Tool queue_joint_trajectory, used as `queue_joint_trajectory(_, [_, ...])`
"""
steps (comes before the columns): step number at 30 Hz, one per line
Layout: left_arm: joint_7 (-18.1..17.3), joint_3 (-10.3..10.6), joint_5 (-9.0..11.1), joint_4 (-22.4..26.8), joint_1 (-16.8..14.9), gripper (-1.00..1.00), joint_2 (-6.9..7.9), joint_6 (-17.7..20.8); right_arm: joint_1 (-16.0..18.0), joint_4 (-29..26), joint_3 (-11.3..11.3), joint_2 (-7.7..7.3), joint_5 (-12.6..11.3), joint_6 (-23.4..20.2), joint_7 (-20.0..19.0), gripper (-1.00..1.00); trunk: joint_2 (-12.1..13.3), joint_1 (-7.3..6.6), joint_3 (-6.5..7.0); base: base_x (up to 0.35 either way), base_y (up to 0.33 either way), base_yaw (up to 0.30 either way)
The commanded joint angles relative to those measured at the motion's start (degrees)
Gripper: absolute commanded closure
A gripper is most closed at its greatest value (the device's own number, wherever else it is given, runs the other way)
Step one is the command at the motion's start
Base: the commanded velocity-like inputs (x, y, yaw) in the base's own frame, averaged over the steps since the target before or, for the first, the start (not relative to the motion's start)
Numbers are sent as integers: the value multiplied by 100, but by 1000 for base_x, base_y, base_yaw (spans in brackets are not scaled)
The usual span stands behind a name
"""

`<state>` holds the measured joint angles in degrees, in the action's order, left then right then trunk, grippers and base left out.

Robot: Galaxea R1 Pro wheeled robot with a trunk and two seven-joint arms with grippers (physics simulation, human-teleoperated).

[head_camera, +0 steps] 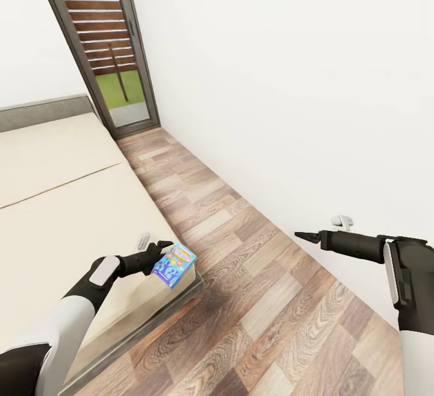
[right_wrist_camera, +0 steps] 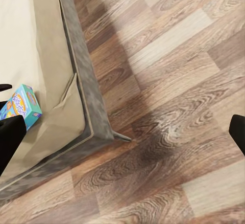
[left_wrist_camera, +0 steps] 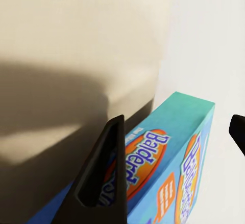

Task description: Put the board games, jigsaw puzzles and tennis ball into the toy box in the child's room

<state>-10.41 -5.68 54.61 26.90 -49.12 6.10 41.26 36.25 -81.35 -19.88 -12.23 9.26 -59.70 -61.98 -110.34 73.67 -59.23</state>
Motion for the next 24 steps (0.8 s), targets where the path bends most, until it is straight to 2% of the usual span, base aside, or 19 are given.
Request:
queue_joint_trajectory(1, [-14,-29,-64,-4,-1,-100,-4,31,5,-4,-7,1,59,-30,-60,-100,-2,0,-5,0,0,-8])
queue_joint_trajectory(16, [-20,-29,-64,-2,-1,-100,1,31,5,-4,-7,1,59,-30,-60,-100,-2,0,-5,0,0,-9])
queue_joint_trajectory(24, [-22,-31,-64,-1,-1,-100,4,31,5,-4,-7,1,59,-30,-60,-100,-2,0,-5,0,0,-111])
